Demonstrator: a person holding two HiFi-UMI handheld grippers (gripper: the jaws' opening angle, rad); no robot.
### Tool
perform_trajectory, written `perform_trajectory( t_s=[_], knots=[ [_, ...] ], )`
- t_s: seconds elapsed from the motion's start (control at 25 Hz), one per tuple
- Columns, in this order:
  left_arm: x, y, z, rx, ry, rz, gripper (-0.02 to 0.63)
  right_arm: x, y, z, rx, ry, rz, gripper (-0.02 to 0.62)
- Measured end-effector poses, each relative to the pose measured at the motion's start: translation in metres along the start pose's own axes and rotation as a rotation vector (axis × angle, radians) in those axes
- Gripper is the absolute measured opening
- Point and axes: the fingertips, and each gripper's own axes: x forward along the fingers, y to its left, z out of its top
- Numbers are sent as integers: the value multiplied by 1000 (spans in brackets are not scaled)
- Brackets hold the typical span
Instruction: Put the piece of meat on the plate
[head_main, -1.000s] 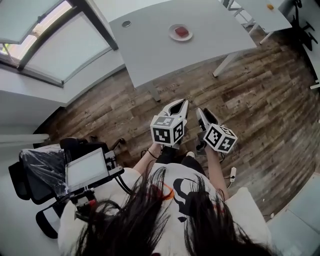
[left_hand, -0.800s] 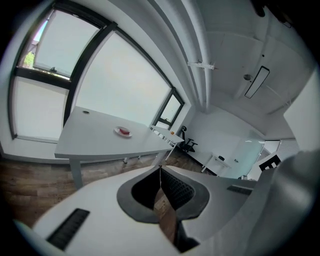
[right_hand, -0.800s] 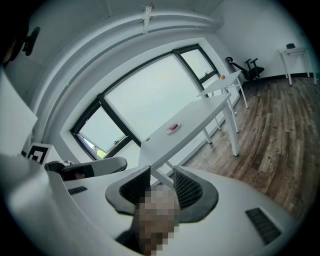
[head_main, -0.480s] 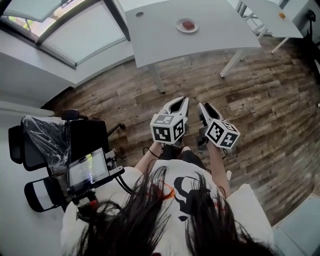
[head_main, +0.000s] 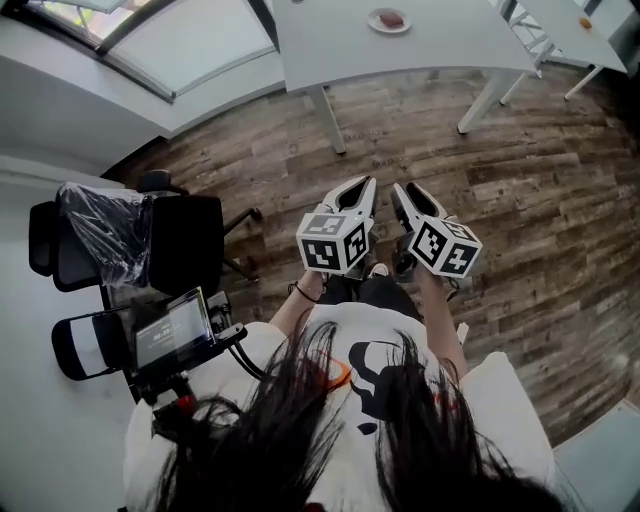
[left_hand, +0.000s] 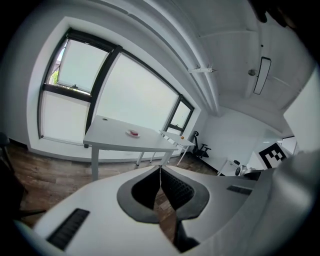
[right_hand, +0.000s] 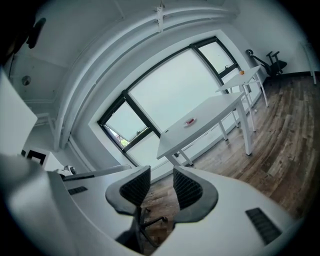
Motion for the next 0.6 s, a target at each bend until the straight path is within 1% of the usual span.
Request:
perform_trajectory(
  t_s=[0.24, 0.48, 0.6],
  knots=[
    [-20, 9, -1, 19, 0, 7, 9, -3, 25, -11, -33, -3, 19, 149],
    [-55, 21, 0, 39, -4, -33, 9, -5, 58, -28, -49, -30, 0, 149],
    [-86, 38, -2, 47, -3, -56, 9, -6, 88, -47, -51, -46, -23, 149]
  ],
)
